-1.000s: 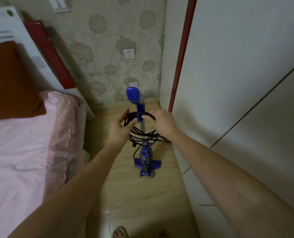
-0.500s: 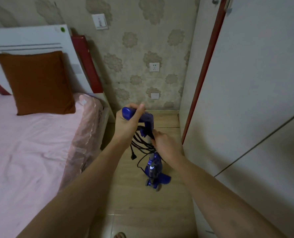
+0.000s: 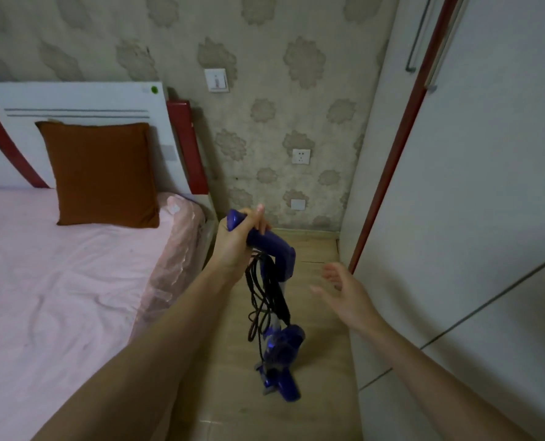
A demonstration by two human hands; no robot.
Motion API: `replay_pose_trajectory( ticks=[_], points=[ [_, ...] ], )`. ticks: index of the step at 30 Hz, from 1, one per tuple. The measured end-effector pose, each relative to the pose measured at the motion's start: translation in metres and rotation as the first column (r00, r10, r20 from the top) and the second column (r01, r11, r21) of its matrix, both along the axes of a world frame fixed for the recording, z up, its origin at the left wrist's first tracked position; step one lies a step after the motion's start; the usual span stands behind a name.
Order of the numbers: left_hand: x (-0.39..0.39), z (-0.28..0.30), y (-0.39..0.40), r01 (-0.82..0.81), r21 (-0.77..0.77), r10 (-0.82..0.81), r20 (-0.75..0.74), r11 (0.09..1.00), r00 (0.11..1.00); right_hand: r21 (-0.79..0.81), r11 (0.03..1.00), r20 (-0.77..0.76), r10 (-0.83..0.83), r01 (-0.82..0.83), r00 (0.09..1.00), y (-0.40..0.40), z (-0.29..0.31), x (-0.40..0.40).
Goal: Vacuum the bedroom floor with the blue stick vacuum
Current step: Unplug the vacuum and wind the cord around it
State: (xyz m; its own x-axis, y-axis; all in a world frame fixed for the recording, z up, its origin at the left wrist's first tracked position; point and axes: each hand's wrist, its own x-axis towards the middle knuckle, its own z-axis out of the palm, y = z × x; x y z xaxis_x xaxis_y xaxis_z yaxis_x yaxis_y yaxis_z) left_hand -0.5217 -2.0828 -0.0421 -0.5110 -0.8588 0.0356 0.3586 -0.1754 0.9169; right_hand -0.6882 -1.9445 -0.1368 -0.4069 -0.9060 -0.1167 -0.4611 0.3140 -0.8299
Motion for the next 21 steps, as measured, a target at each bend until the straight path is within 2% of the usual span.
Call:
replay_pose_trajectory(
  ticks=[4, 7, 10, 15, 18, 21],
  points=[
    [-0.008, 0.040, -0.003, 0.049, 0.100, -0.044, -0.055, 0.994, 0.998, -0.038, 0.985, 0.106, 0.170, -0.167, 0.980, -0.003, 0.043, 0.002],
    [-0.011, 0.067, 0.003, 0.226, 0.108, -0.214, -0.119, 0.968, 0.970, -0.089, 0.975, 0.124, 0.214, -0.204, 0.969, 0.006, 0.073, 0.017],
    [-0.010, 0.083, 0.012, 0.420, 0.109, -0.405, -0.137, 0.901, 0.904, -0.055, 0.985, 0.062, 0.169, -0.165, 0.984, 0.023, 0.091, 0.037],
    [-0.006, 0.090, 0.046, 0.770, 0.077, -0.754, -0.163, 0.633, 0.637, -0.082, 0.996, 0.100, 0.028, -0.020, 0.995, 0.066, 0.113, 0.098],
    [0.000, 0.093, 0.077, 0.879, 0.056, -0.865, -0.162, 0.473, 0.475, -0.167, 0.966, 0.187, -0.168, 0.200, 0.968, 0.099, 0.111, 0.147],
    [0.003, 0.098, 0.117, 0.948, 0.010, -0.940, -0.128, 0.317, 0.316, -0.185, 0.853, 0.253, -0.438, 0.487, 0.863, 0.133, 0.112, 0.188]
  ],
)
